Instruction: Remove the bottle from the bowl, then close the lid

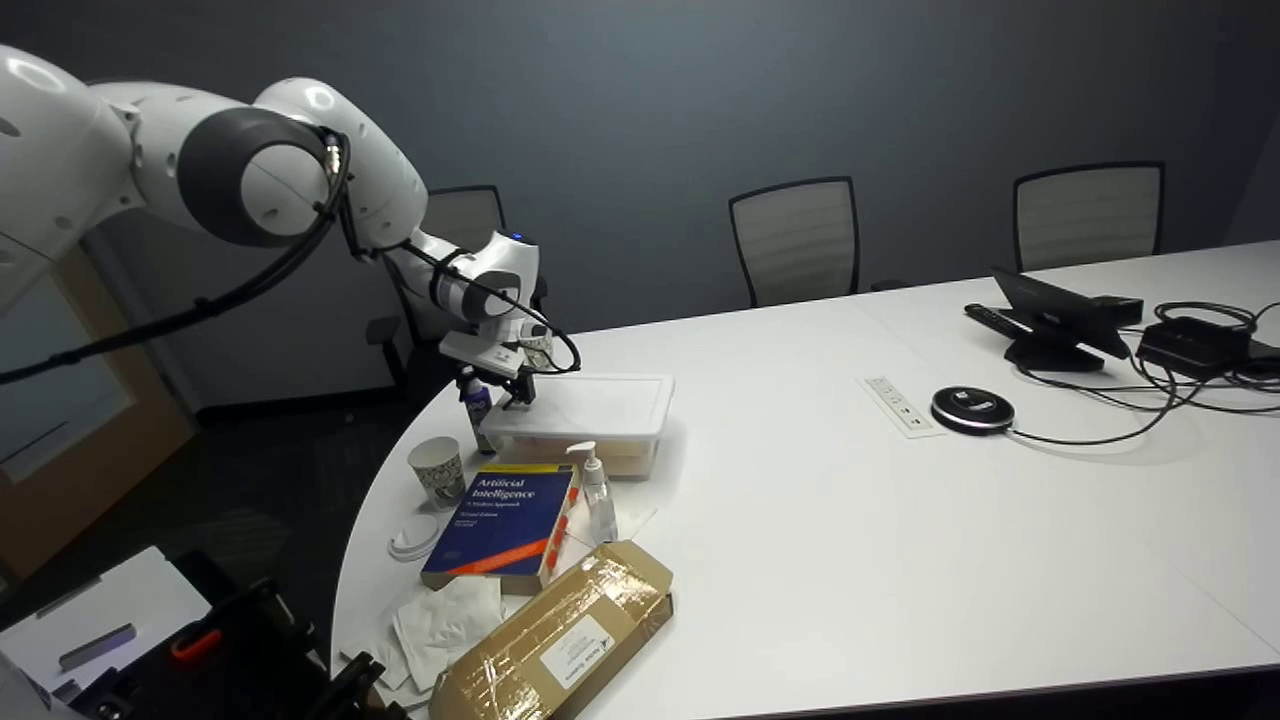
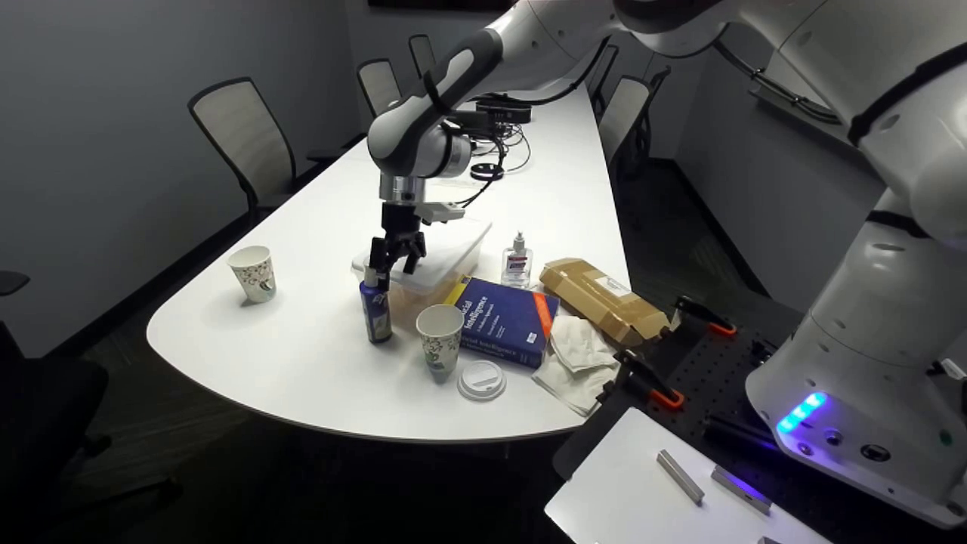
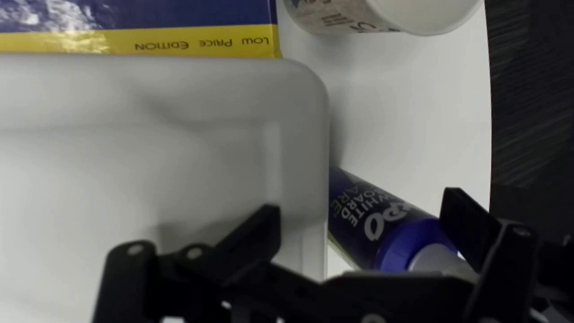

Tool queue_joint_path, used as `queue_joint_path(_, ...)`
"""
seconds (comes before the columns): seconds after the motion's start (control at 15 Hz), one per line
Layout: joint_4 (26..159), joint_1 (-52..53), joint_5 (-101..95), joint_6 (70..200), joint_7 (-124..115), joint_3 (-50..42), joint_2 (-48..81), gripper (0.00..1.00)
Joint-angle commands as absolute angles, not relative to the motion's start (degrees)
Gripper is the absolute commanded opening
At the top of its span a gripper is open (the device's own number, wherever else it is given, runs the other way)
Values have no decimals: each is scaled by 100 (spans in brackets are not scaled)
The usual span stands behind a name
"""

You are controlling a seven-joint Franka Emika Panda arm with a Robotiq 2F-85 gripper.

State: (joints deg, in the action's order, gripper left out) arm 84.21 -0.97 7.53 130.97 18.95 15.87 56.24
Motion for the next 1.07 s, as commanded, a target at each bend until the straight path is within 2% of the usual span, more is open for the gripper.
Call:
queue_joint_path(0.0, 8283, -124, 956, 12919, 2066, 1712, 5705, 100)
queue_joint_path(0.47, 8364, -96, 976, 13001, 1928, 1661, 5478, 100)
queue_joint_path(1.0, 8791, -127, 1083, 13112, 1738, 1641, 4567, 100)
